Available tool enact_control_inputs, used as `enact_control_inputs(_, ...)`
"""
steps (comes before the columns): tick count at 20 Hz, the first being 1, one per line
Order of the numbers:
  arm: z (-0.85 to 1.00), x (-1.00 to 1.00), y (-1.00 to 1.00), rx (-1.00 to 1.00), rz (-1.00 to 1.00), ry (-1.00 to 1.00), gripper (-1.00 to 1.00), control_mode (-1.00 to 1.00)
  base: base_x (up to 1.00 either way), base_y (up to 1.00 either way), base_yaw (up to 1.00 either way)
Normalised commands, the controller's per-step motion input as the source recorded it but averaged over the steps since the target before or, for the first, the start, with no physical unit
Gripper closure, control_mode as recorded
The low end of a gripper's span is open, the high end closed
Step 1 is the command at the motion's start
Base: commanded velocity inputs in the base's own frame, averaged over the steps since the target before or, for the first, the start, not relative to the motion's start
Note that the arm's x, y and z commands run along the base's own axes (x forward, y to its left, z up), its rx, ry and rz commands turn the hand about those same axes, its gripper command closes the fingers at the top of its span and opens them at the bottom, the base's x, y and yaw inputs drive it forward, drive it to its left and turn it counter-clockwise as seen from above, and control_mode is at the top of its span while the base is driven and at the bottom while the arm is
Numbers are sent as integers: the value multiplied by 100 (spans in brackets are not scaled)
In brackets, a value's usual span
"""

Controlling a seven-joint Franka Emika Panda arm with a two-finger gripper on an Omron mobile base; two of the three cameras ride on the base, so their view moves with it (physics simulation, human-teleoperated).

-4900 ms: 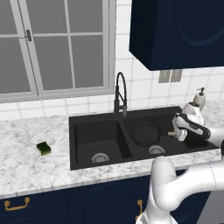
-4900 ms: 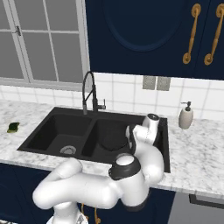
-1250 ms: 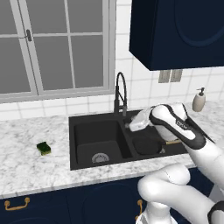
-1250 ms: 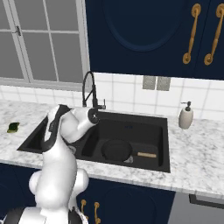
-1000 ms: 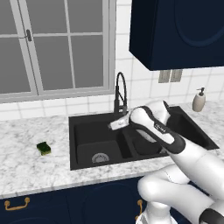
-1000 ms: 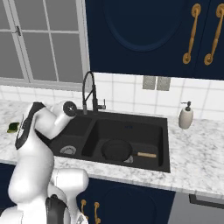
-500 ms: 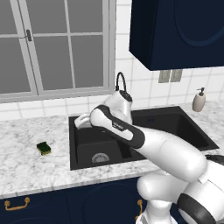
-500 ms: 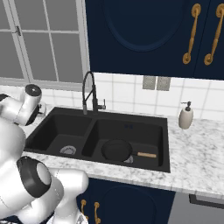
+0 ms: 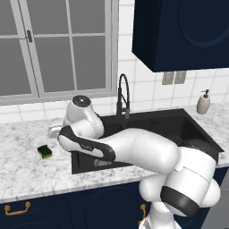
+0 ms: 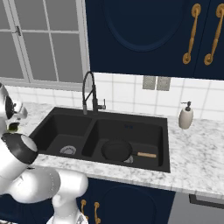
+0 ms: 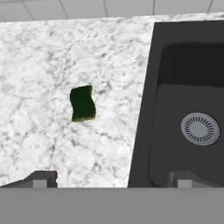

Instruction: Pick the pan and sponge and place them into the sink. Then turn on the water.

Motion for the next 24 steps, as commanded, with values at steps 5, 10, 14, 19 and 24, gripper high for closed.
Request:
enact_control_inputs(5, -1, 11, 43, -4, -12, 22, -100, -100, 0, 0, 0)
enact_control_inputs(10, -40, 22, 6, 0, -1, 11, -100, -100, 0, 0, 0)
enact_control_inputs(14, -47, 1, 15, 0, 0, 0, -100, -100, 0, 0, 0)
enact_control_inputs(19, -33, 7, 15, 0, 0, 0, -100, -100, 0, 0, 0)
enact_control_inputs(24, -32, 15, 21, 0, 0, 2, -100, -100, 0, 0, 0)
